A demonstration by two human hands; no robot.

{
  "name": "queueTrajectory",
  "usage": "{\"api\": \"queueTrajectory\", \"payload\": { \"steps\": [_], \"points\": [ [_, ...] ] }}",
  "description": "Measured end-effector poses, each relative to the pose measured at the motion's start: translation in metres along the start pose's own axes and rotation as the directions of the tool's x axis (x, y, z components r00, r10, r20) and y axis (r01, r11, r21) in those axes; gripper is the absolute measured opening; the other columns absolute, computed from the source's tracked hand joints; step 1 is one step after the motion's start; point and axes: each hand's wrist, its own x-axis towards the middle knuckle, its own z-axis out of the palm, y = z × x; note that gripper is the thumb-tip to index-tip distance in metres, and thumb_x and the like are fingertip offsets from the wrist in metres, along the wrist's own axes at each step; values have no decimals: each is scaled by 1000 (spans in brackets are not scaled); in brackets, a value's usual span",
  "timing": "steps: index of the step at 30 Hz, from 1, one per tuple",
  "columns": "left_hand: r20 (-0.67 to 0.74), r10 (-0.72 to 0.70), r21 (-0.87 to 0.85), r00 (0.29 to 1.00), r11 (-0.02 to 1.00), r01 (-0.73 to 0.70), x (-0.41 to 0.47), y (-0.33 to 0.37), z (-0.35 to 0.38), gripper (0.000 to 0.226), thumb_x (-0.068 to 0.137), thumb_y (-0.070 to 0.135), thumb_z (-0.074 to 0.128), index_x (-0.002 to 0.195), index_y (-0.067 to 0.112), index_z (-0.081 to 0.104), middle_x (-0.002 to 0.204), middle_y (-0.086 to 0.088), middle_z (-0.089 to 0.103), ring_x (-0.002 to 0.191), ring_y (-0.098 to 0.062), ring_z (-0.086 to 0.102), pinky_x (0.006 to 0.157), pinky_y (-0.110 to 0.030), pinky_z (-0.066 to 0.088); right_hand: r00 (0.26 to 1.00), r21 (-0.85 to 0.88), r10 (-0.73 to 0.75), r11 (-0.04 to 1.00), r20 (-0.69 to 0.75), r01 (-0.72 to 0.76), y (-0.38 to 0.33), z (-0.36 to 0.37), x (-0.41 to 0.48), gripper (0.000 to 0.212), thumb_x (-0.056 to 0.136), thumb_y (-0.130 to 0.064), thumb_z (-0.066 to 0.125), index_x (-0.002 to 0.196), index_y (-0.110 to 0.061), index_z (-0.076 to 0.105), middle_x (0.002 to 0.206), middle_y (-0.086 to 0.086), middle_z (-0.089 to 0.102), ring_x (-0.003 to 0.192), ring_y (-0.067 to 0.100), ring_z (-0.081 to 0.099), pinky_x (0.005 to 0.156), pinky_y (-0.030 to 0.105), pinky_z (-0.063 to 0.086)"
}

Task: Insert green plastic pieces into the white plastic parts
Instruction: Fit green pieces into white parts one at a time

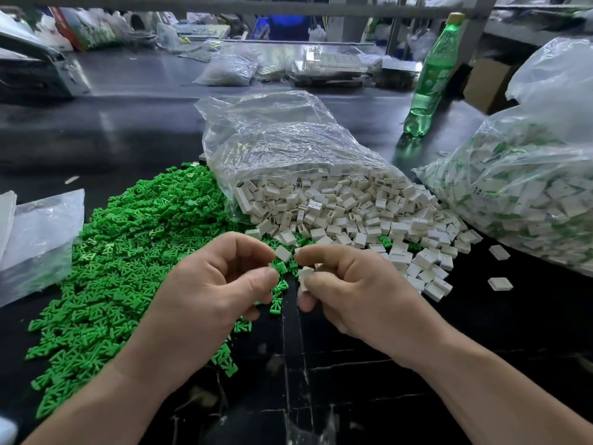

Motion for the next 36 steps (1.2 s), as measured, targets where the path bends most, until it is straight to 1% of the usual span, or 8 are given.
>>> {"api": "queueTrajectory", "payload": {
  "steps": [4,8,15,19,28,31,33,36],
  "points": [
    [19,1,-121,1000,993,1,0,-3,1,12,76,28,74,88,28,75,76,-4,72,68,-13,68,54,-22,53,995,160,-95,983,20,90,-4,4,0,16,93,-24,65,104,-35,70,92,3,76,47,5,48,41,15,38],
    [37,23,-142,999,990,-18,0,-7,1,12,83,26,70,93,26,75,75,-5,70,68,-16,67,55,-23,53,994,188,-112,976,-20,114,-6,5,-3,12,96,-22,68,100,-32,74,63,-6,61,46,6,46,41,15,36],
    [20,26,-158,999,987,-22,-3,-5,6,15,78,33,73,91,27,75,74,-7,70,64,-15,67,55,-21,52,996,539,84,839,18,-80,-9,4,-1,18,80,-20,69,94,-11,75,71,4,57,43,11,40,37,18,26],
    [-2,20,-195,1000,981,-20,-4,-3,11,13,76,30,77,88,27,74,70,-7,70,61,-14,66,53,-20,52,991,639,81,758,103,-129,-9,6,-1,12,80,-14,64,90,-10,68,76,10,61,41,11,41,36,17,27],
    [-50,88,-66,995,994,-91,-6,-3,10,7,80,31,77,86,31,73,70,-4,69,62,-13,66,54,-20,53,999,265,15,964,48,-27,-7,7,-5,28,90,-38,66,88,-10,68,76,21,54,48,16,40,38,23,29],
    [-41,93,-50,995,994,-95,-6,-4,9,7,81,29,75,88,30,73,69,-2,69,62,-12,65,55,-19,53,999,165,-45,985,17,41,-8,8,-7,24,94,-42,61,81,-23,69,67,2,61,49,11,45,42,18,35],
    [-19,77,-87,997,993,-79,-5,-3,8,9,81,30,74,89,26,73,70,-3,68,62,-14,65,54,-21,52,998,130,-57,990,15,54,-9,7,-8,30,96,-44,57,77,-23,67,60,-5,57,48,9,45,43,16,35],
    [81,-41,-314,996,947,65,-4,0,6,24,77,38,74,91,18,74,70,-9,66,60,-19,62,51,-25,50,996,145,-70,988,47,62,-9,7,-8,33,96,-44,57,81,-16,67,68,18,57,51,18,44,43,22,34]
  ]
}}
